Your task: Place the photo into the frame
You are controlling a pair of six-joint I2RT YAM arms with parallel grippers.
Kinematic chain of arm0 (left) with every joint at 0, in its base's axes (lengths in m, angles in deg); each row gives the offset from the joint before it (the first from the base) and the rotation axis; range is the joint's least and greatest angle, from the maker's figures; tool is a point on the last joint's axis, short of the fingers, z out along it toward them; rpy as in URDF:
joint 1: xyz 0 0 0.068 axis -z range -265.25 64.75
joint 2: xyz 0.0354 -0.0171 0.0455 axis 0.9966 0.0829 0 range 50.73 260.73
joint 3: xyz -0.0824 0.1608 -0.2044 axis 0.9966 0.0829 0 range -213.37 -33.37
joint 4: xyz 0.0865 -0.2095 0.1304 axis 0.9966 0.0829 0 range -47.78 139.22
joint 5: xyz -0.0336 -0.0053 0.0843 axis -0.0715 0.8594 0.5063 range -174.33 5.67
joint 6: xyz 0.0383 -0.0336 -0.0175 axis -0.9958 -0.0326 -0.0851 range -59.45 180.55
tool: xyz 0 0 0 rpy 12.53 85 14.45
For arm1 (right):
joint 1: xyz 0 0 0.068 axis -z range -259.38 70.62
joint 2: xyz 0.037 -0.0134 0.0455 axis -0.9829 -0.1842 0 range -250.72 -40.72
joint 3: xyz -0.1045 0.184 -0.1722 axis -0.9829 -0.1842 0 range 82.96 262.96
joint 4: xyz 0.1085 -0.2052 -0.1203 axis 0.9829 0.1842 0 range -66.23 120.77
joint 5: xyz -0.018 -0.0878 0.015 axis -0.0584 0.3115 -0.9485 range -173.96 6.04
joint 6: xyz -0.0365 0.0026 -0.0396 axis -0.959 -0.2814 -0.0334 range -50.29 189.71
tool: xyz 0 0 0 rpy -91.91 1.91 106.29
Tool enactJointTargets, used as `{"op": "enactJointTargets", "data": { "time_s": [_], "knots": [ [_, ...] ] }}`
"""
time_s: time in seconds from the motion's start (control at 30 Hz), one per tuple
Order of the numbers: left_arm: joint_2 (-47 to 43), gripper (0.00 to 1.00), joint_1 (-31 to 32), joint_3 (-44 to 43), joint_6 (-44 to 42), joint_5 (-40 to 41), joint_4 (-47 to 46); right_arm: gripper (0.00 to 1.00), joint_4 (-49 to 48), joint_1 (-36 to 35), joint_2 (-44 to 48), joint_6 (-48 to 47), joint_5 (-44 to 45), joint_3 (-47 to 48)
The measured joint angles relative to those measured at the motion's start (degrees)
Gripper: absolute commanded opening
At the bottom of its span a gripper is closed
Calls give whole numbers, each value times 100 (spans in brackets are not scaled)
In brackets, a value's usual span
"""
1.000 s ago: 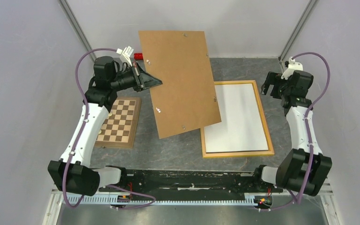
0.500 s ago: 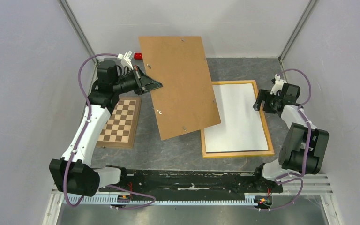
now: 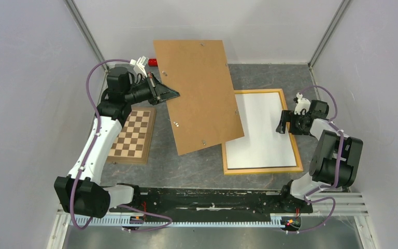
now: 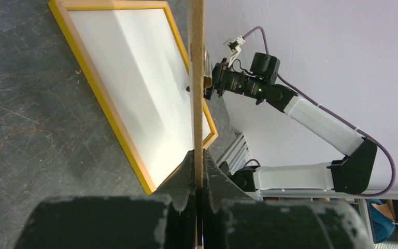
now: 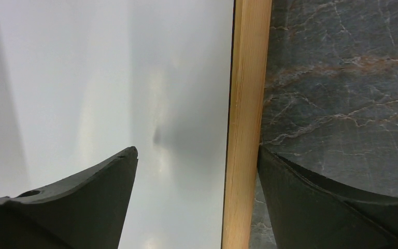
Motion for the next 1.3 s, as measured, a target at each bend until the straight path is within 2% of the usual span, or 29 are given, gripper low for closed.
{"op": "enactJointTargets", "data": {
  "time_s": [0.5, 1.3],
  "knots": [
    [146, 2, 0, -7, -157, 50, 68, 85, -87, -98, -205, -114, -629, -2],
    [267, 2, -195, 59, -461, 428, 367, 86, -686, -1917, -179, 463, -732, -216]
  ]
}}
